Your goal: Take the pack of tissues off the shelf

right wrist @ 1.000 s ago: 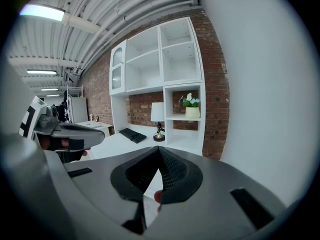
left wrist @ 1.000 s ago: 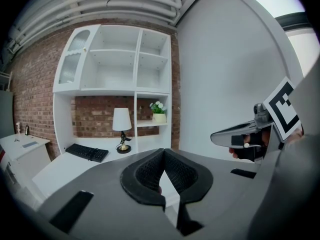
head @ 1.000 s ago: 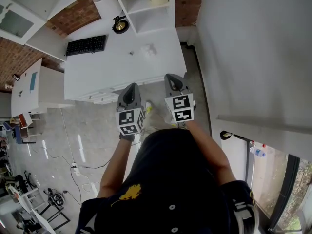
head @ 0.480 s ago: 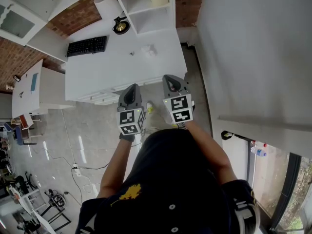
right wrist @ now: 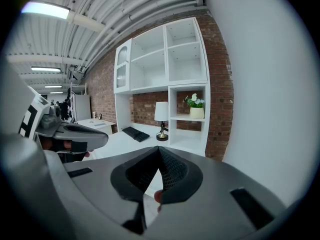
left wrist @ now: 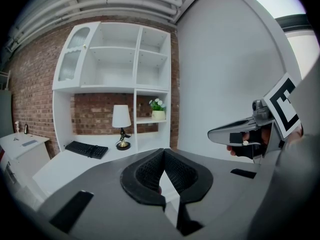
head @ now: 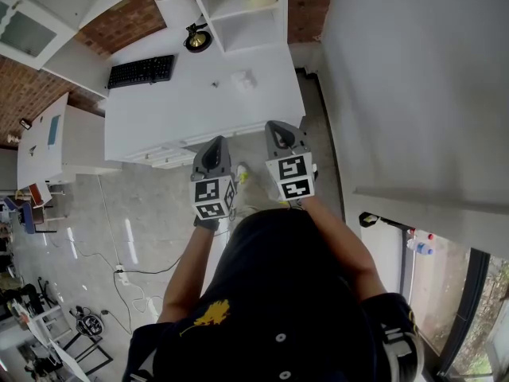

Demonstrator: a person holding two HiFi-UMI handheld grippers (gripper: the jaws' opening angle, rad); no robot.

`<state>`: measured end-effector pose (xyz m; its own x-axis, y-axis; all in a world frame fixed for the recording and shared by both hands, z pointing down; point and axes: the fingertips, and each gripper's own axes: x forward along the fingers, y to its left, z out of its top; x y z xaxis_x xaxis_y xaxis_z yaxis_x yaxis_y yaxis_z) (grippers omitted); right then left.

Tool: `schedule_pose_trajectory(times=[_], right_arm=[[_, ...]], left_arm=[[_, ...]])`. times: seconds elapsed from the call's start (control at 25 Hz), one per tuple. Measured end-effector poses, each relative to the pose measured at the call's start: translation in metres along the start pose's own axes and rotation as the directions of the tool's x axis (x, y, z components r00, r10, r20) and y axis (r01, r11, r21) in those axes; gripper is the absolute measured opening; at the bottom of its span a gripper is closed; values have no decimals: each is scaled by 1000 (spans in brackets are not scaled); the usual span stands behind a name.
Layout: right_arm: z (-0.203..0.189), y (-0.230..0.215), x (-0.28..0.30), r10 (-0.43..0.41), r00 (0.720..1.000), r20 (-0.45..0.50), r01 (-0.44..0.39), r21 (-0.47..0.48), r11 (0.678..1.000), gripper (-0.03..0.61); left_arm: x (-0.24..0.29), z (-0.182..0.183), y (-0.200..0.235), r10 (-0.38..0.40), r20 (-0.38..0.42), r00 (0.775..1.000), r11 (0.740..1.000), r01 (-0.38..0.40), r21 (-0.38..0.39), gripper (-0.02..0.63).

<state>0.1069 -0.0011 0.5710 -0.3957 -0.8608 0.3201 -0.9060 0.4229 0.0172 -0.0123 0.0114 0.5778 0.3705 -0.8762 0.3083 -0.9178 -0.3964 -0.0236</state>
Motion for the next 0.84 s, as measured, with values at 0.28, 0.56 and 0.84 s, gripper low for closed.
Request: schedule_pose_trajectory(times=[0.28,0.56,0.84], right_arm=[[0,3,-1,3,1000,-3,-3,-4,1000,3],[-7,-7,-2,-26,1000,-14,26,-1,1000,3],[-10,-8,2,-32,999,-21,32,-15,999,3]], left_arm=[[-2,-3,2,3,-7,1000,1000,-3,-4,18],[0,-19,-3,-9,-39,999,1000,8,-16,18],[3,-21,-1,-9,-48,999,1000,9,-17,18]])
